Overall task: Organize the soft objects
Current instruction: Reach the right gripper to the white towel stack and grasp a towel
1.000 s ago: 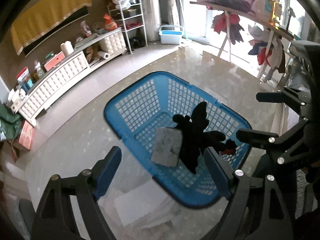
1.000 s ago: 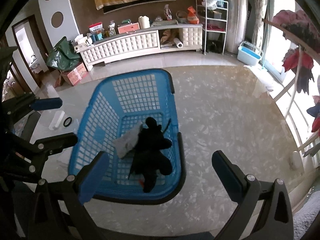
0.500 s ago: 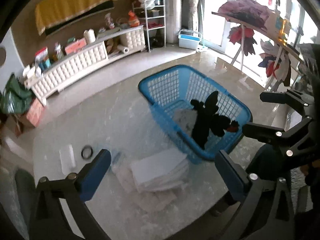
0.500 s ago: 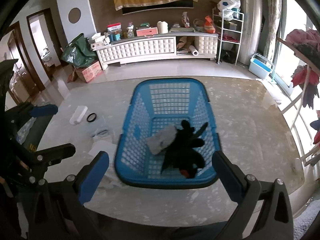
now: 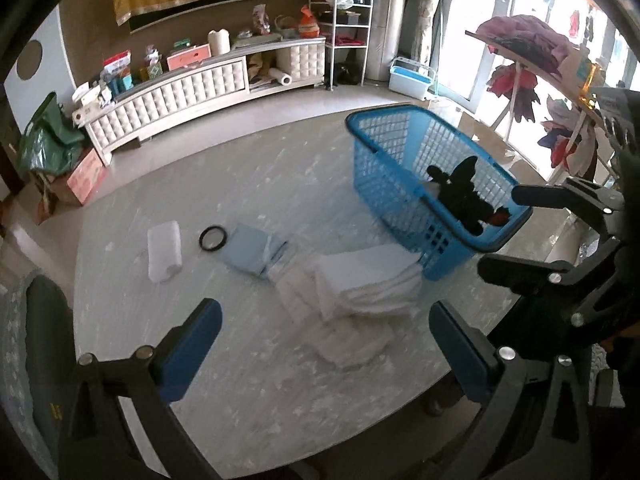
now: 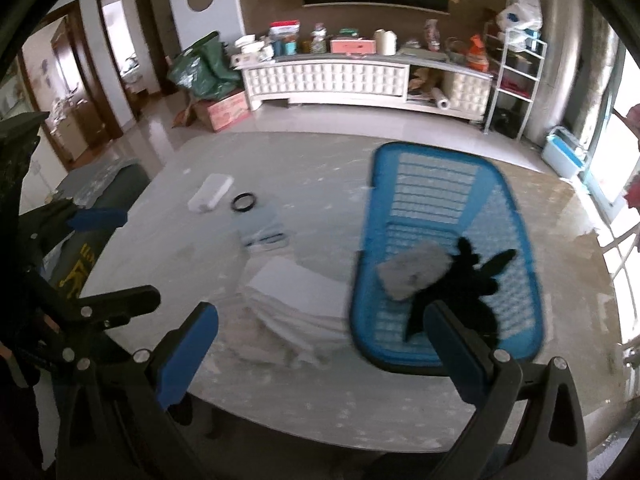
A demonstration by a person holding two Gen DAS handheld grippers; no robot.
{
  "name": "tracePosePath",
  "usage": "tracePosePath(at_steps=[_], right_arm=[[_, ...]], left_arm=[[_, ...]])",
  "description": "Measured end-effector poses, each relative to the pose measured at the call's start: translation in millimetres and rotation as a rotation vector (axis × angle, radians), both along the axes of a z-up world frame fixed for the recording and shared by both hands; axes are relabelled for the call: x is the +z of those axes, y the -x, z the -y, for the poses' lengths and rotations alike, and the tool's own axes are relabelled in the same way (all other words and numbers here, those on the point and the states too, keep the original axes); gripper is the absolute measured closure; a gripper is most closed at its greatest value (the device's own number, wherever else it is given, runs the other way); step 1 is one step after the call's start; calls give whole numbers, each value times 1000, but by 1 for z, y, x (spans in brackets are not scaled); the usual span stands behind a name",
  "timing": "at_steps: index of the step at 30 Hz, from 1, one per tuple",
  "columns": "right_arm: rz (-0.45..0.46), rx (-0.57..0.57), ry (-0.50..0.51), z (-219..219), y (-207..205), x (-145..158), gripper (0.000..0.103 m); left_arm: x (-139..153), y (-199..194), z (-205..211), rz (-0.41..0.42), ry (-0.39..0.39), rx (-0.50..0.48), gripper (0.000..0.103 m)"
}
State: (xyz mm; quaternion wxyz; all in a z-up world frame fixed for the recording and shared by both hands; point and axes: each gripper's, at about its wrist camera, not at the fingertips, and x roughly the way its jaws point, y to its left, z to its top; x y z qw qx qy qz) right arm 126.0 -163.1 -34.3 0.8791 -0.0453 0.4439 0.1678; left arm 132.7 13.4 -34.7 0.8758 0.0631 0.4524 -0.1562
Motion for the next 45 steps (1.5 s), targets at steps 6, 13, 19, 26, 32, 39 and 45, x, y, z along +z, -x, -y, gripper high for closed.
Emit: tracePosePath(at_steps=[6,13,19,26,32,39,45], right_arm=[[-50,73,30,-37,-8,-21,0],[-85,126,98,-69,-19,-44,0],[-123,163,115,-88,-28,-60,0],[-158,173,181,-103,-47,-92,0],[-228,167,215,-103,-63,-124,7],[-271,160,214,-101,-74,-141,12],[-278,120,210,-95,-77,-142,37]], left_arm=[[-19,4,-29,-34,20,46,0],[-39,1,-59,-74,32,103,0],[-55,-5,-75,-88,35,138,0],[-77,-24,-83,-123,15,136,0],[-104,-44,-86,-175,15,127,0],[-123,-51,-83,-210,33,114,0],[-123,-52,-85,-212,47,114,0]])
